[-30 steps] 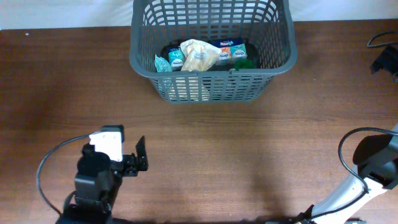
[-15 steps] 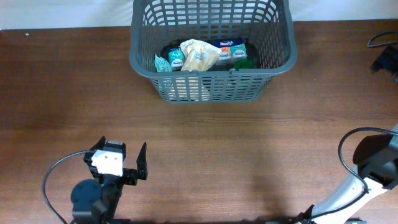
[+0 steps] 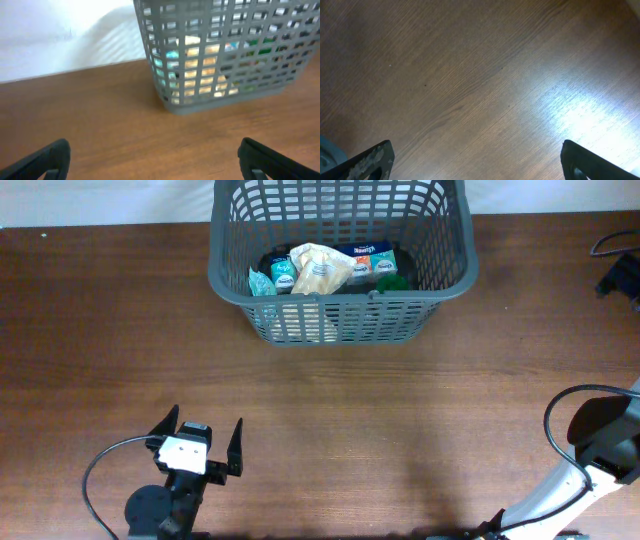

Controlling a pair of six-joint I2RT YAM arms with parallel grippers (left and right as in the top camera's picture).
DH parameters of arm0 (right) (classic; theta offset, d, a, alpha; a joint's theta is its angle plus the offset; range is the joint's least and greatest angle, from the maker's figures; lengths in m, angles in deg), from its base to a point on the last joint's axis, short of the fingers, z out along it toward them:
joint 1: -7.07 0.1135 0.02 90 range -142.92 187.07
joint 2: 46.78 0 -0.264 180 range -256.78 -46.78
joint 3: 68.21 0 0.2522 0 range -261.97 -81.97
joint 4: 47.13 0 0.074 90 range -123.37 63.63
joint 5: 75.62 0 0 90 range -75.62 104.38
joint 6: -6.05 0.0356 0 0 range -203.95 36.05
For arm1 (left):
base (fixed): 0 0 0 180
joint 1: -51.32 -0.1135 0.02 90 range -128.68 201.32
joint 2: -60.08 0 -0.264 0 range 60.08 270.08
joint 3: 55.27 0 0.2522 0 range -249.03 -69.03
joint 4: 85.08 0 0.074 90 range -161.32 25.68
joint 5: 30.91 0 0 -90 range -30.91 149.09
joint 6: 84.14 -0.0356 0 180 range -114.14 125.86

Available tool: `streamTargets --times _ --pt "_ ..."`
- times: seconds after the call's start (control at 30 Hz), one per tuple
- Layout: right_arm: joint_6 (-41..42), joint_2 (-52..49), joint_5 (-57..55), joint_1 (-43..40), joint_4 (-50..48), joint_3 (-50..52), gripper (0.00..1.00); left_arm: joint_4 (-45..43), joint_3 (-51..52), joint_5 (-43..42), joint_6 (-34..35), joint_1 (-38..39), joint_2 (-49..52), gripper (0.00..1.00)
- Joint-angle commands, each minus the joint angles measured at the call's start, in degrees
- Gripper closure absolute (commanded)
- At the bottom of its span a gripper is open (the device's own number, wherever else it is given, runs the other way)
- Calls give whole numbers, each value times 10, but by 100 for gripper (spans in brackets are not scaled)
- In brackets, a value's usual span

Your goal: Pack container

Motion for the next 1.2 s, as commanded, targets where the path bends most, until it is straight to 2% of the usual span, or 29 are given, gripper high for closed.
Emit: streamTargets --times 0.0,0.47,0.63,0.77,0.9,1.03,1.17 --pt "7 6 1 -2 0 3 1 -37 22 -10 -19 -5 -6 1" --pt "7 6 2 -2 0 3 1 -207 83 46 -19 -5 -7 1" --pt "7 6 2 -2 0 3 1 -270 102 45 -45 -5 -7 1" --pt "7 6 2 -2 0 3 1 -277 110 45 -45 -5 -7 1" --pt "7 6 2 -2 0 3 1 -275 117 24 -89 -5 -7 1" --pt "7 6 1 -2 0 3 1 -272 131 24 -96 -5 -7 1" --pt "7 6 2 -2 0 3 1 -216 132 28 -96 -5 -7 1"
